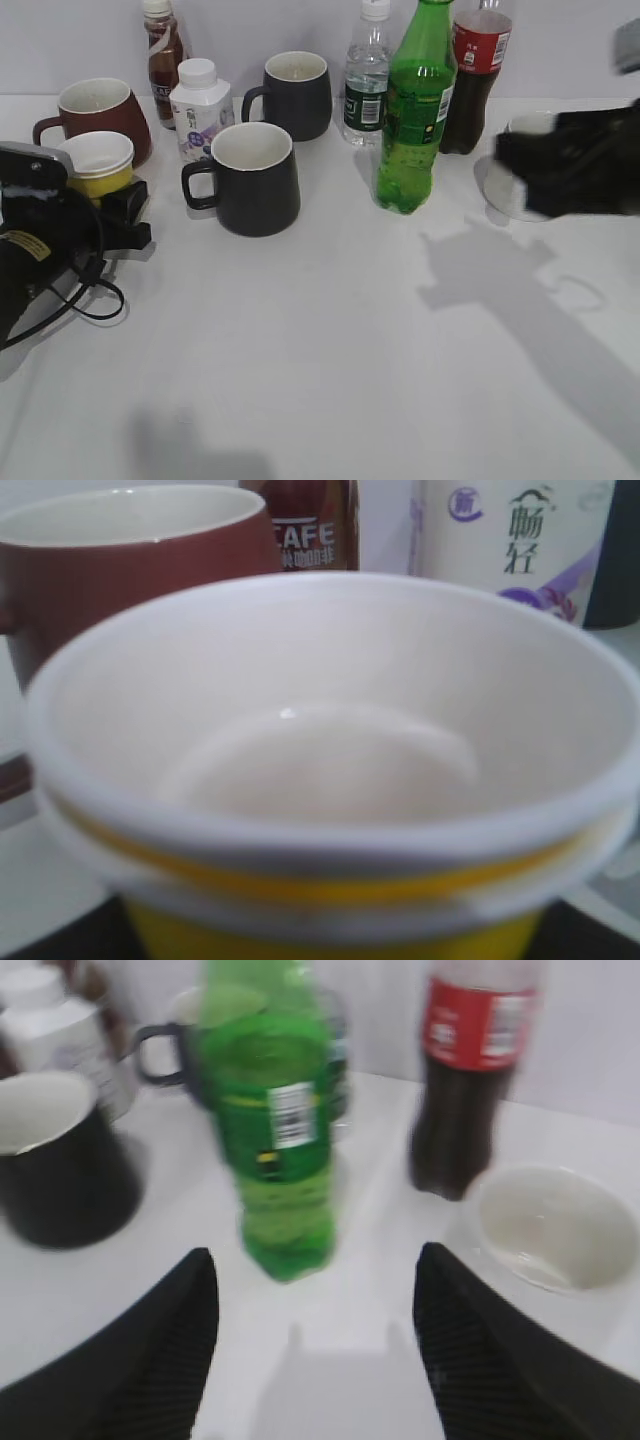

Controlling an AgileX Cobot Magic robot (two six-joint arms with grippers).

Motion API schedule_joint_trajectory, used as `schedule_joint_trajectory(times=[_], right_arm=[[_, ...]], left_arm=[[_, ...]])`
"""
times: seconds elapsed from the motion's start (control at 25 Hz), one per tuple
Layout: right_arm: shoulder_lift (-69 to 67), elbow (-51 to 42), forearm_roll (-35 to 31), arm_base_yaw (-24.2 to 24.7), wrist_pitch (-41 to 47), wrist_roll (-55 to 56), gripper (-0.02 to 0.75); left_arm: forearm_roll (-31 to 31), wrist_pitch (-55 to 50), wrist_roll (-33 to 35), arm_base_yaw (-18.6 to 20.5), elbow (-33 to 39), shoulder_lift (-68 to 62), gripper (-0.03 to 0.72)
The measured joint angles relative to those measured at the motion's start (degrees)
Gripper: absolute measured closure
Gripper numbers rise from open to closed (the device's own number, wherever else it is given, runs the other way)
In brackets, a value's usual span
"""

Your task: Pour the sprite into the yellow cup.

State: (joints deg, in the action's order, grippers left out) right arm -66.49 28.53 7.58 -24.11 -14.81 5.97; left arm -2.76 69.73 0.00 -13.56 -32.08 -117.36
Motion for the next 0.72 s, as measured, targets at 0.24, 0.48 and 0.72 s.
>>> schedule_joint_trajectory(times=[0.24,0.48,0.72], right_arm=[[-8.4,0.0,4.3,-4.0,-7.9,0.0,0.241],[-23.3,2.1,0.6,-4.0,-21.6,-0.6,0.103],[-34.8,7.9,-5.5,-4.0,-28.6,-5.1,0.094]], left_arm=[[-2.1,-0.6,0.0,0.0,2.6,4.1,0.287],[-7.1,-0.6,0.0,0.0,7.3,10.8,0.288],[-15.3,-0.5,-0.3,0.0,10.8,14.3,0.288]])
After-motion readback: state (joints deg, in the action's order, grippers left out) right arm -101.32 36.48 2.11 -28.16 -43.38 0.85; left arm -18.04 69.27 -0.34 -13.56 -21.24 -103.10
